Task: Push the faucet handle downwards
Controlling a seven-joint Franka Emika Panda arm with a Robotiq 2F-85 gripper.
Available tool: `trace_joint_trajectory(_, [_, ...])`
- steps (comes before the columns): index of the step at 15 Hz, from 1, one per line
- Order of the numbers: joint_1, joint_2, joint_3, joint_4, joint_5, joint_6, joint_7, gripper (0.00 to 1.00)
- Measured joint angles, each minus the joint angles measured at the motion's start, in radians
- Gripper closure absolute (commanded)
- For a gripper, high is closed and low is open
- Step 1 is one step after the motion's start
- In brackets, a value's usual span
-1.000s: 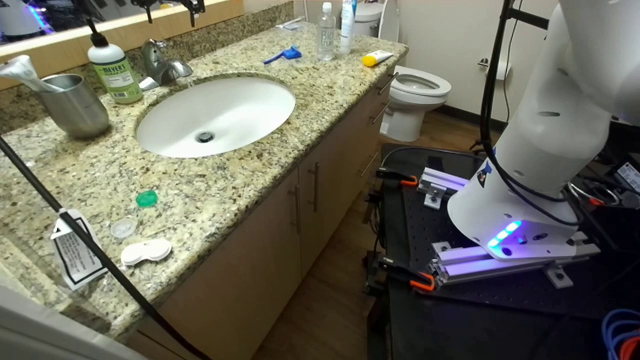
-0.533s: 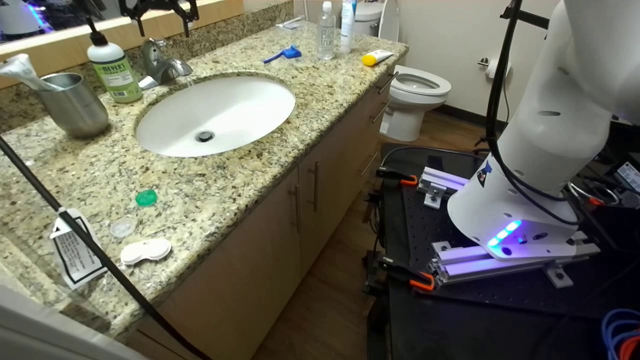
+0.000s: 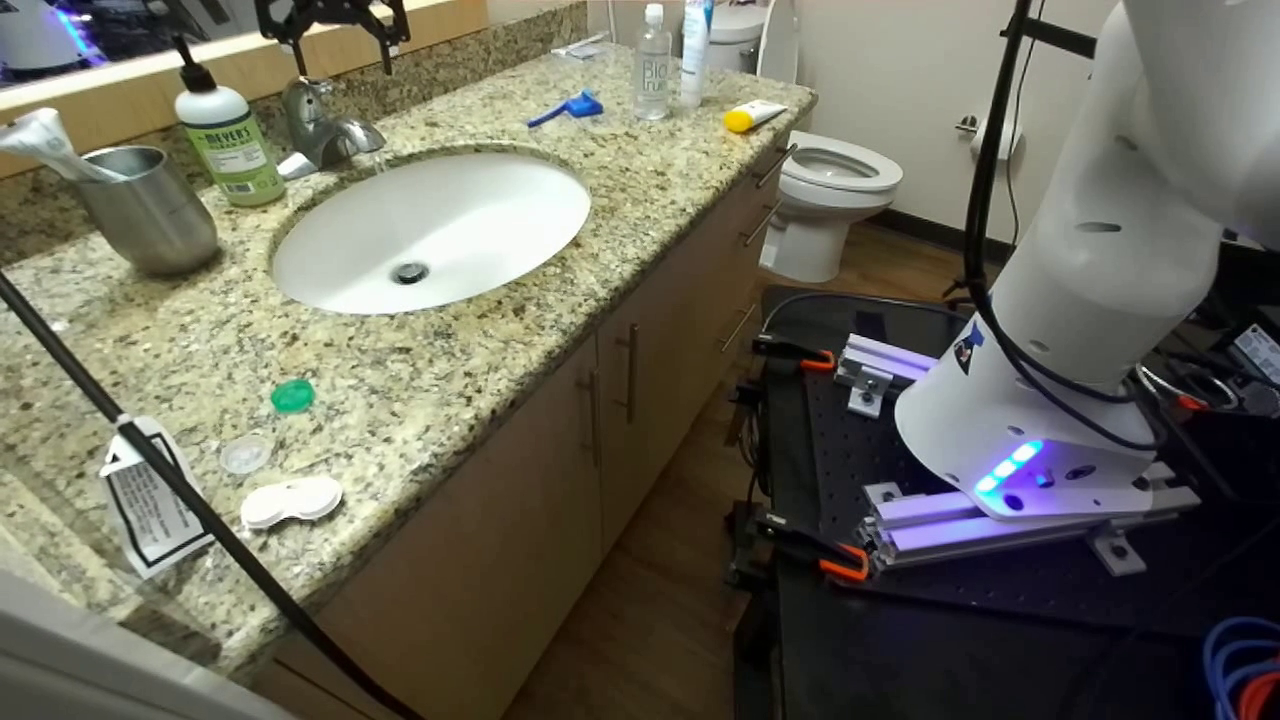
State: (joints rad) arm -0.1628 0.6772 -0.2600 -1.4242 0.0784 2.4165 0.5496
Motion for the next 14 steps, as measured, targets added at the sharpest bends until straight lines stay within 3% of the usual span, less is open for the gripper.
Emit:
trace_joint_trajectory(5, [0.004,0.014,-0.014,0.014,-0.016,-0.028,0.033,0.0])
trace_joint_trajectory(12, [-0.046,0.089,-0.025,0.144,-0.017,-0.311,0.062,0.0])
trace_joint_trajectory(14, [-0.053,0.106,-0.025,0.15,-0.017,-0.31,0.062,0.0])
